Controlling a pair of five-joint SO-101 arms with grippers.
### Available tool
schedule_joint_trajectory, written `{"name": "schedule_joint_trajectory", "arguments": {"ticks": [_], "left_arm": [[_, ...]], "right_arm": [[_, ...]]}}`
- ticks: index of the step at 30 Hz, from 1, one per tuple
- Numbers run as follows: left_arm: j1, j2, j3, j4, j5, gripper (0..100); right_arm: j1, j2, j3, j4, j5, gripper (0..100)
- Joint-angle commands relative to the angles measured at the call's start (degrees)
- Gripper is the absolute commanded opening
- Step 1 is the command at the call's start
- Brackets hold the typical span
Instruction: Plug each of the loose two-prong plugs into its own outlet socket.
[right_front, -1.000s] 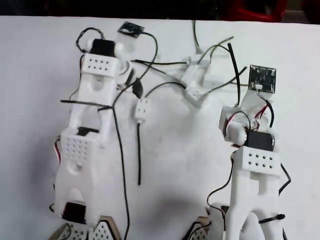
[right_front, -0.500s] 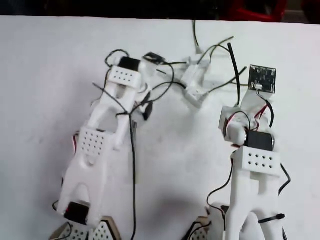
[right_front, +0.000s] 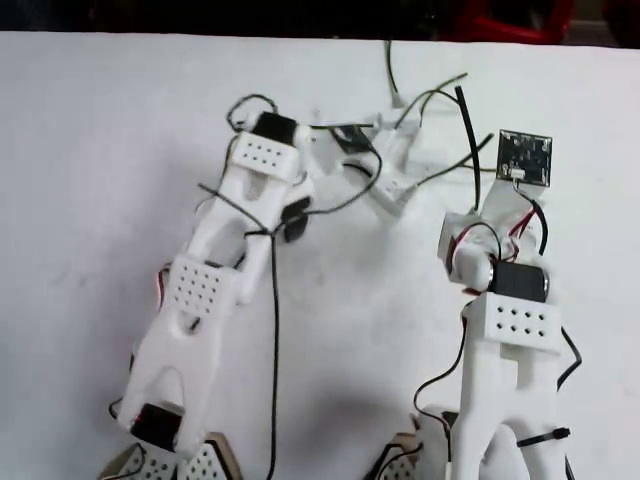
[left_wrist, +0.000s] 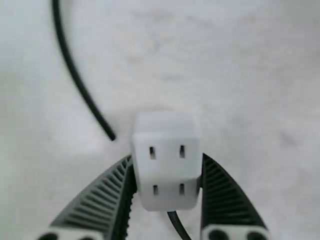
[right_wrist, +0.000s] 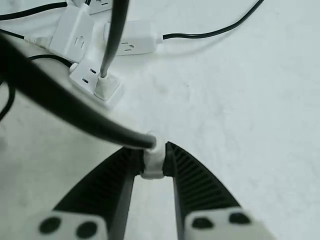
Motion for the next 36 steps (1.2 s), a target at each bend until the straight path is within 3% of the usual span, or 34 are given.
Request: {"name": "schedule_joint_trajectory", "arguments": {"ticks": [1, 13, 19, 24, 27, 32, 36], "left_arm": [[3.0, -5.1, 4.3, 0.4, -1.4, 3], [7.4, -15.2, 16.1, -1.8, 3.7, 17], [6.7, -15.5, 14.1, -1.1, 12.0, 25], [6.5, -15.5, 11.3, -0.3, 14.2, 24], [5.3, -15.5, 6.0, 0.0, 19.9, 18], [4.6, -15.6, -2.5, 0.5, 21.3, 2], [3.3, -17.5, -4.9, 0.5, 24.9, 2]], "right_arm": [[0.0, -1.5, -2.1, -1.0, 0.2, 1.6], [0.0, -1.5, -2.1, -1.0, 0.2, 1.6], [0.0, -1.6, -2.1, -0.8, 0.2, 1.6], [0.0, -1.7, -2.1, -0.7, 0.2, 1.6], [0.0, -1.8, -2.1, -0.7, 0.2, 1.6], [0.0, -1.8, -2.1, -0.7, 0.2, 1.6], [0.0, -1.7, -2.1, -0.7, 0.2, 1.6]]}}
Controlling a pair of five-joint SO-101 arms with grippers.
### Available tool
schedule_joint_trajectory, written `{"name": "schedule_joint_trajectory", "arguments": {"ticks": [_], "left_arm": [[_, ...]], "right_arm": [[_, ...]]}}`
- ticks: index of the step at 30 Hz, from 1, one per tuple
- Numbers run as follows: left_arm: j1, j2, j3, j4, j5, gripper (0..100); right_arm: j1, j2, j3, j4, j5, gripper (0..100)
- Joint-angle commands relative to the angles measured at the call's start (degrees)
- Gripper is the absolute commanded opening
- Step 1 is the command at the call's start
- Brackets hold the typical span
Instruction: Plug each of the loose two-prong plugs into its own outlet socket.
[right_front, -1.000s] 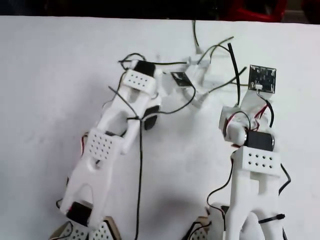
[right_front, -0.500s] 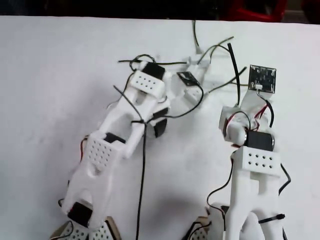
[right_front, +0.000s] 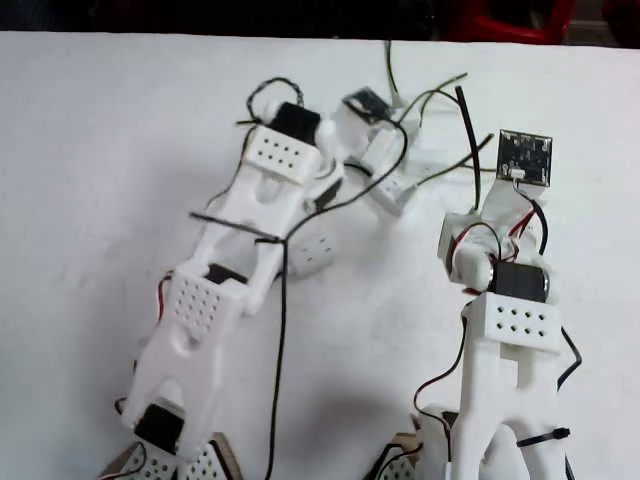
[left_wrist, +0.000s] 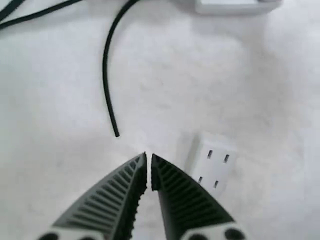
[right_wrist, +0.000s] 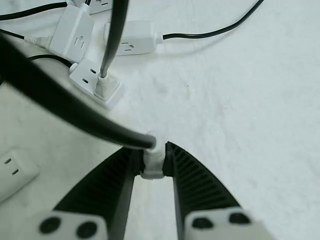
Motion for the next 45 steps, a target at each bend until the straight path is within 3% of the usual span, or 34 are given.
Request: {"name": "schedule_joint_trajectory", "arguments": {"ticks": [1, 7, 18, 25, 35, 41, 45], "left_arm": [[-2.1, -8.5, -4.5, 0.4, 5.5, 2], [-3.2, -21.0, -0.2, 0.4, 9.8, 2], [-9.5, -49.3, 30.8, -3.4, 10.1, 2], [-17.3, -68.4, 55.6, -14.5, 10.1, 2], [-31.8, -89.3, 96.4, -37.5, 10.1, 2], [-38.1, -98.8, 113.1, -46.8, 10.1, 2], [-40.5, -103.3, 120.8, -50.6, 10.1, 2]], "right_arm": [[0.0, -1.5, -2.1, -0.7, 0.2, 1.6], [-0.8, -1.4, -2.0, -0.7, -0.1, 1.6], [-8.4, -1.4, -1.9, 1.8, 0.2, 1.7], [-16.7, -1.4, -0.8, 1.7, 0.2, 1.7], [-27.8, -1.2, -0.4, 0.2, 0.2, 1.7], [-32.2, 4.5, -0.6, -4.7, 0.4, 1.7], [-34.3, 6.9, -0.9, -8.4, 5.2, 1.7]]}}
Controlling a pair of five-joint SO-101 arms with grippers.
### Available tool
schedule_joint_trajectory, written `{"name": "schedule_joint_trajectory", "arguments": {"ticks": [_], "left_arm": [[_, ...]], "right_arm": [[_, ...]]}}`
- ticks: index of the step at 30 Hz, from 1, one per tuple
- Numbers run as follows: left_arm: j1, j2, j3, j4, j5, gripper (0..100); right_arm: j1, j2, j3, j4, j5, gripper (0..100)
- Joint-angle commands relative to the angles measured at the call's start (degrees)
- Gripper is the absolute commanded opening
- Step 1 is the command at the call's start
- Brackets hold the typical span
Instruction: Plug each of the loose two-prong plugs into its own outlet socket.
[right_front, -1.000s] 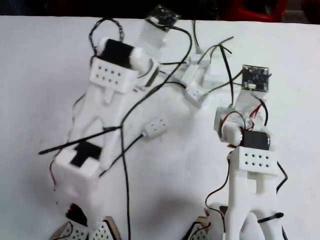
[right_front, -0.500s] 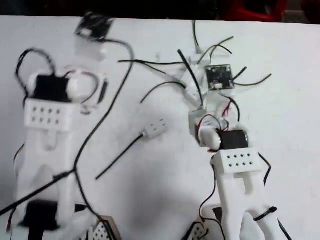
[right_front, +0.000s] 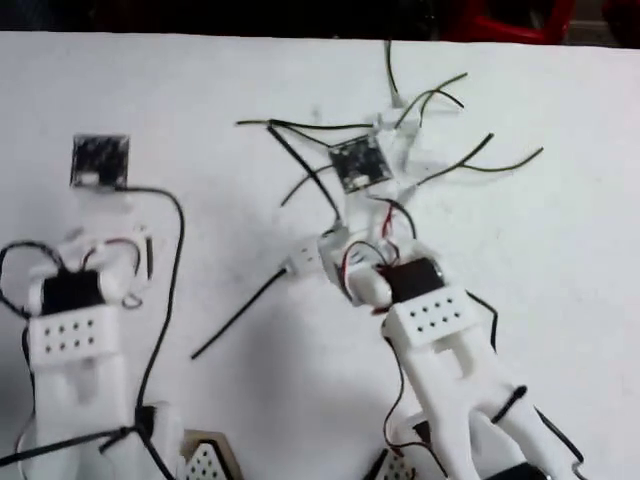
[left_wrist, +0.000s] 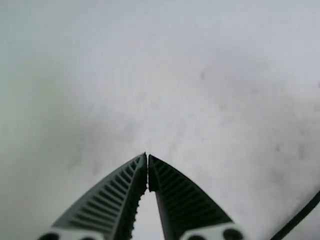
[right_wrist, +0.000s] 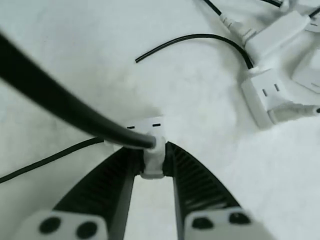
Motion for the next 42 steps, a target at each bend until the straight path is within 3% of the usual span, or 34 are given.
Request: {"name": "schedule_joint_trajectory", "arguments": {"ticks": [1, 11, 17, 30, 42], "left_arm": [[-2.8, -6.6, 7.6, -5.2, 0.4, 2], [-3.2, -11.1, 17.4, -11.5, 0.4, 2], [-3.2, -11.0, 17.4, -11.5, 0.3, 2], [-3.2, -10.7, 17.6, -11.2, 0.3, 2], [-3.2, -10.7, 17.6, -11.2, 0.3, 2]], "right_arm": [[-2.6, 0.2, -0.9, -2.9, 2.9, 1.7], [-3.6, -10.6, 0.4, 1.4, 2.7, 1.8], [-3.6, -19.5, 11.2, -7.1, 1.5, 1.7], [-2.4, 0.0, 13.1, -24.6, 1.1, 1.7], [0.8, 8.9, 13.0, -29.4, 1.3, 1.7]]}}
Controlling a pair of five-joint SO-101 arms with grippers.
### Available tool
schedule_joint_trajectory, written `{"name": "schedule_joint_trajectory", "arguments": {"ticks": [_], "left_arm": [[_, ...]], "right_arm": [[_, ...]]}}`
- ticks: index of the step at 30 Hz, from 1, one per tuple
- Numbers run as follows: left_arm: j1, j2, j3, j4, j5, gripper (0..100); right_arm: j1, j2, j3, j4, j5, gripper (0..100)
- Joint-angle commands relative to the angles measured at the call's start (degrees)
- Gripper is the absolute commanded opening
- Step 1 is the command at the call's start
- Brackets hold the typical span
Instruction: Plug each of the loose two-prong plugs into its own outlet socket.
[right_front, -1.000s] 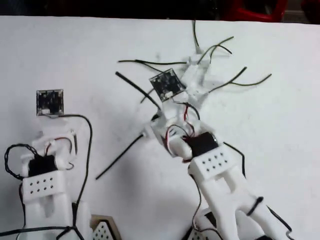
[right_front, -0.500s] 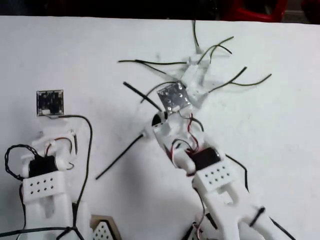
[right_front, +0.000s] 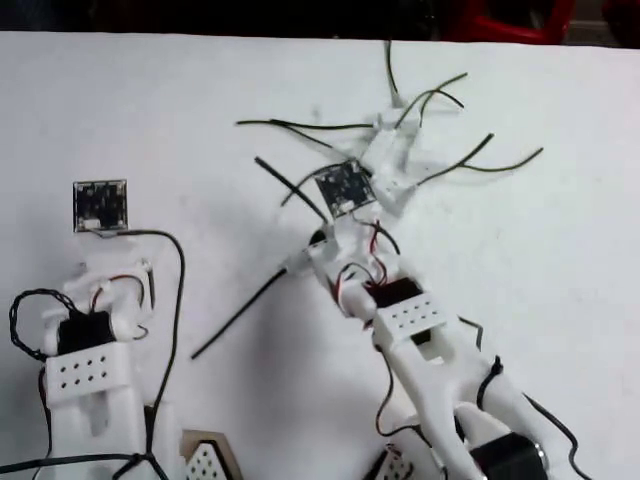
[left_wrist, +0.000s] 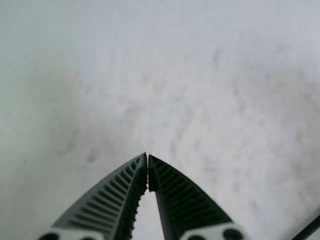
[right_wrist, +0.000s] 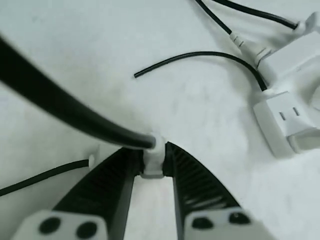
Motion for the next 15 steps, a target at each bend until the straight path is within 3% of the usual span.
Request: {"name": "schedule_joint_trajectory", "arguments": {"ticks": [1, 15], "left_arm": [[-0.6, -1.2, -0.2, -1.1, 0.3, 2], [-0.4, -1.6, 1.0, -1.5, 0.2, 2]], "right_arm": [[0.7, 1.5, -0.9, -1.0, -0.4, 1.7], [1.1, 9.8, -6.9, -1.0, -0.4, 1.7]]}}
